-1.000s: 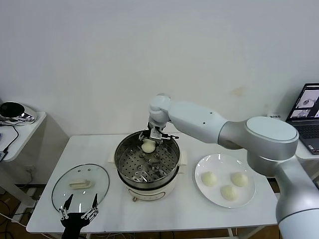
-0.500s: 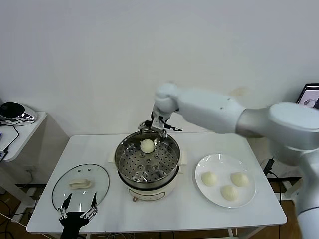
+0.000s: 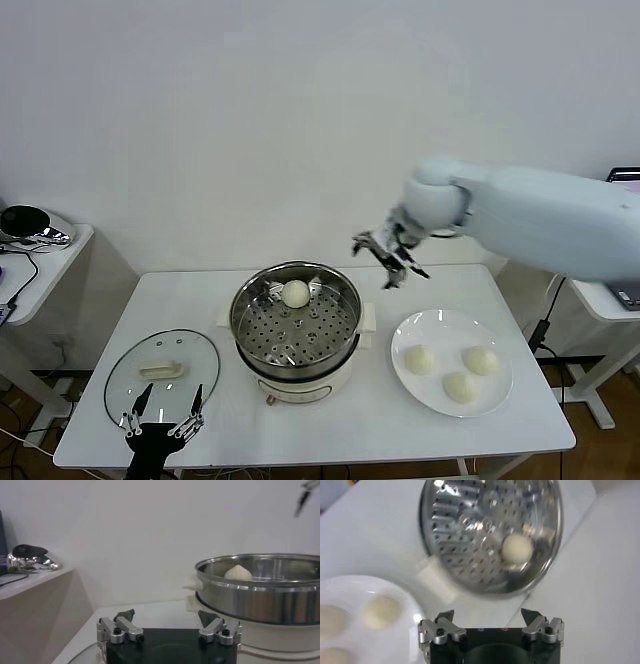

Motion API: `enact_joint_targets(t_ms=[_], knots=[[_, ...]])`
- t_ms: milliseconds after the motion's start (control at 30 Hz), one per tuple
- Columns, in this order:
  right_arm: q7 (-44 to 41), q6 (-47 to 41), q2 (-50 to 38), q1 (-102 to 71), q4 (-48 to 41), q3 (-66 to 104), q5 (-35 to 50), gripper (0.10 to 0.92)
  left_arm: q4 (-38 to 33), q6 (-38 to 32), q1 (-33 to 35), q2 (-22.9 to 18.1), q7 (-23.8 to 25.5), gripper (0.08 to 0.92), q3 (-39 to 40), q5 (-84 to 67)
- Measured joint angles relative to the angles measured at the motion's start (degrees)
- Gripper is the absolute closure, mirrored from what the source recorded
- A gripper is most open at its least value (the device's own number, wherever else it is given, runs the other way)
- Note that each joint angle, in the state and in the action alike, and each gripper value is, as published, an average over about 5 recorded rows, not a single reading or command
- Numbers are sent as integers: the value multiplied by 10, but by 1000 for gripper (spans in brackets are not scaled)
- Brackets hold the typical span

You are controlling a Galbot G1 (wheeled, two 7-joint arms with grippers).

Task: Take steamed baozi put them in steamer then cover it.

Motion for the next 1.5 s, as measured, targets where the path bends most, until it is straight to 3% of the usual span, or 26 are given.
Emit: enact_joint_targets(t_ms=[267,600,1500], knots=[[-3,-39,-90,-120,25,74,-38,203,-9,3,8,-4,2,177,-2,7],[-11,-44,-119,-269,8,161,-90,203,-10,8,10,-9,4,177,-5,12],[-20,-9,12,-393,-152,239,-156,203,5,7,9,-13,5,177,-14,12]])
